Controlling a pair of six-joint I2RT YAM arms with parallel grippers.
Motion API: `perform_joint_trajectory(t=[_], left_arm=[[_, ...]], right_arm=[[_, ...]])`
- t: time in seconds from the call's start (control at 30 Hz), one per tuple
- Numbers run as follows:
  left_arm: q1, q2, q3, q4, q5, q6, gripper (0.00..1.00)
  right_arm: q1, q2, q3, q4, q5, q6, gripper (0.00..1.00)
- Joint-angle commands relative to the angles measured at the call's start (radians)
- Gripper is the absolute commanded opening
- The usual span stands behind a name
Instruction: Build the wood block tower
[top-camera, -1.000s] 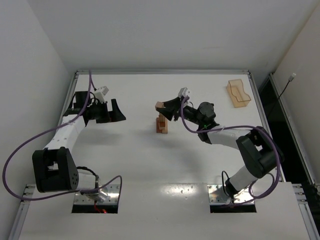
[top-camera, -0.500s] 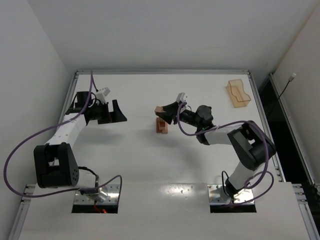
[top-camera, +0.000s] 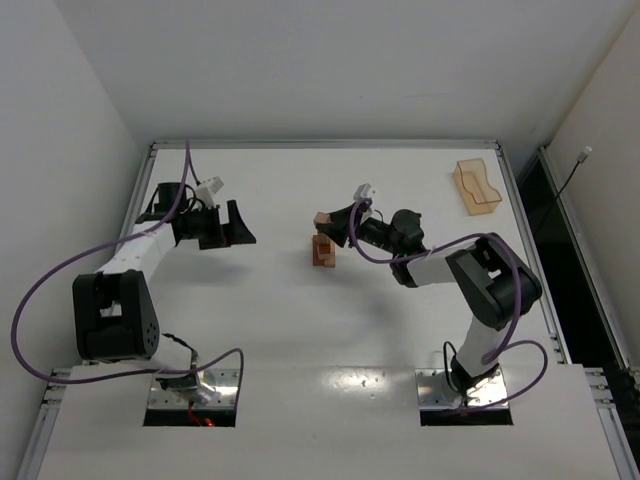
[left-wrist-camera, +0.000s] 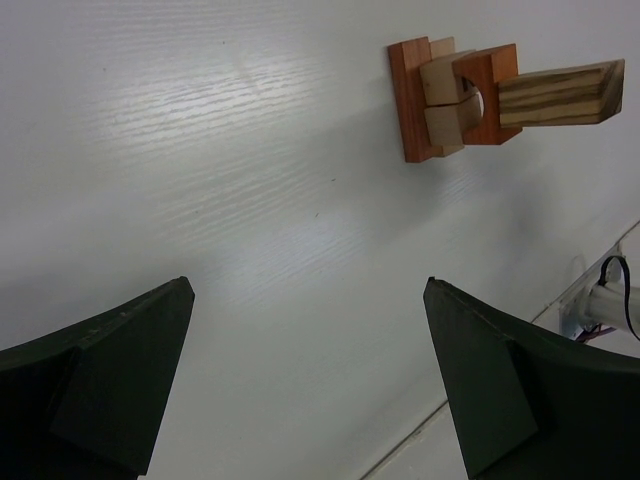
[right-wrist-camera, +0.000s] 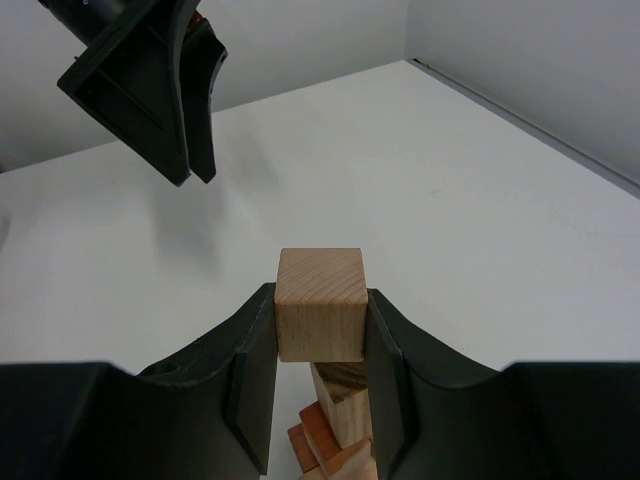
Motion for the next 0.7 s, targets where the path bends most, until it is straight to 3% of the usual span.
perform_joint_trajectory(t=[0.0, 0.67], left_arm=[[0.011, 0.025, 0.05, 0.042, 0.043, 0.018, 0.99], [0.011, 0.062, 0.05, 0.052, 0.052, 0.009, 0.99]], right_arm=[[-0.016, 0.012, 0.04, 0.163, -0.006, 0.018, 0.0], [-0.035, 0.04, 0.067, 0.112, 0.016, 0.018, 0.06]])
